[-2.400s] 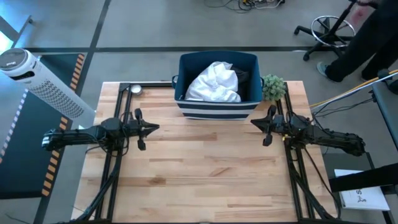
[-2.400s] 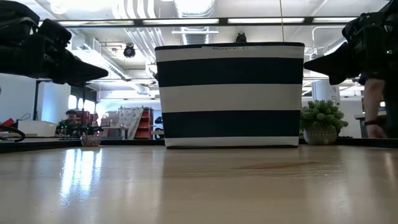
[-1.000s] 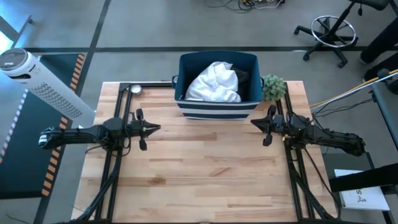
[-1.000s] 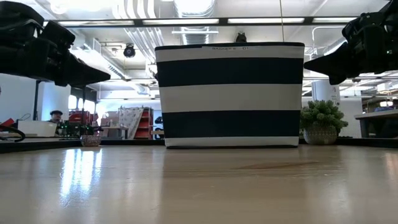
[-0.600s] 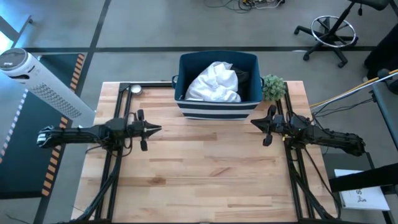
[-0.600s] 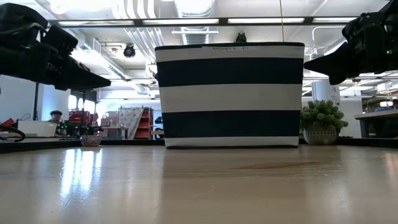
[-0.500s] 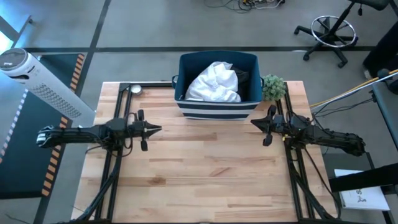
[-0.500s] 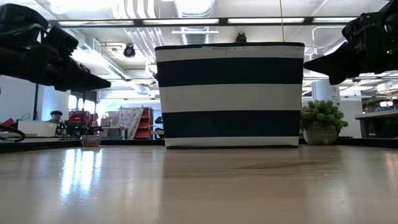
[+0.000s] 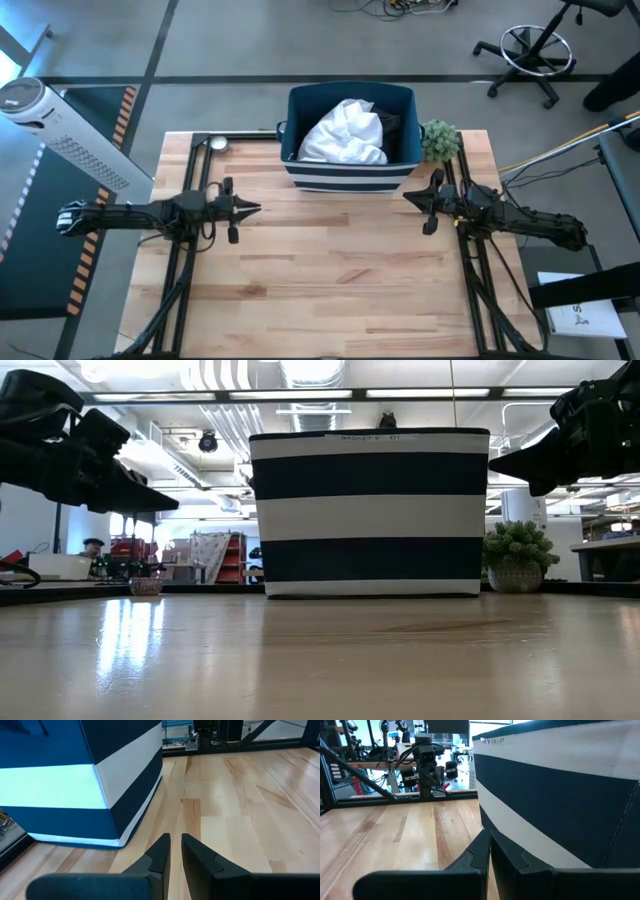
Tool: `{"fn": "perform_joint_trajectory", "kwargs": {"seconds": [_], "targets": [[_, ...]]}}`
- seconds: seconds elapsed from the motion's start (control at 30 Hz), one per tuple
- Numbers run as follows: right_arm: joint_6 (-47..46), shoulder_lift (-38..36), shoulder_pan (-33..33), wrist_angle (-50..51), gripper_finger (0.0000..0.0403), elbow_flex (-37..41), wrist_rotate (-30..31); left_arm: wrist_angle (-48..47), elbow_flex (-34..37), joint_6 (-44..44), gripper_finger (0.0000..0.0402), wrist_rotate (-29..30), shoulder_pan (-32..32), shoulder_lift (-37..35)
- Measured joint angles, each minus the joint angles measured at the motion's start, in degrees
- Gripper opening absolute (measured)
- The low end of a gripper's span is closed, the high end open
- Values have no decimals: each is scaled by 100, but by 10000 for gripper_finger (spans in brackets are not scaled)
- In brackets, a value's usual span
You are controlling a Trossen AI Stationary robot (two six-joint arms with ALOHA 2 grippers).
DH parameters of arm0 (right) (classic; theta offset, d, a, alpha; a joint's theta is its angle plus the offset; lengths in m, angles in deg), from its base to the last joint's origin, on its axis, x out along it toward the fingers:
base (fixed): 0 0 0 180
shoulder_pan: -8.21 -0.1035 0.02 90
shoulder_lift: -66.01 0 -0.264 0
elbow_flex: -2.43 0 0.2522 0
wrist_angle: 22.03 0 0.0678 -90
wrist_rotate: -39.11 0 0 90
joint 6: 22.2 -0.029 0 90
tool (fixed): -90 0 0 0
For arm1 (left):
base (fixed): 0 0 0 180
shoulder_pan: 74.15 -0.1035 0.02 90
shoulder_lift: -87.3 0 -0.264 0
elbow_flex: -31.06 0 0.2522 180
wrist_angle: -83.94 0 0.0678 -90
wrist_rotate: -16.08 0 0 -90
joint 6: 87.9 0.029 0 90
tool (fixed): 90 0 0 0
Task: Sort clothes
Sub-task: Return to Home Position
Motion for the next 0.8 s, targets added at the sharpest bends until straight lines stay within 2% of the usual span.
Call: {"fn": "perform_joint_trajectory", "kwargs": {"seconds": [0.37,0.8], "targets": [[-2,-2,0,0,0,0,0,2,0,0,22,0,0,159],[0,-2,2,0,0,2,0,0,0,0,37,0,0,261]]}}
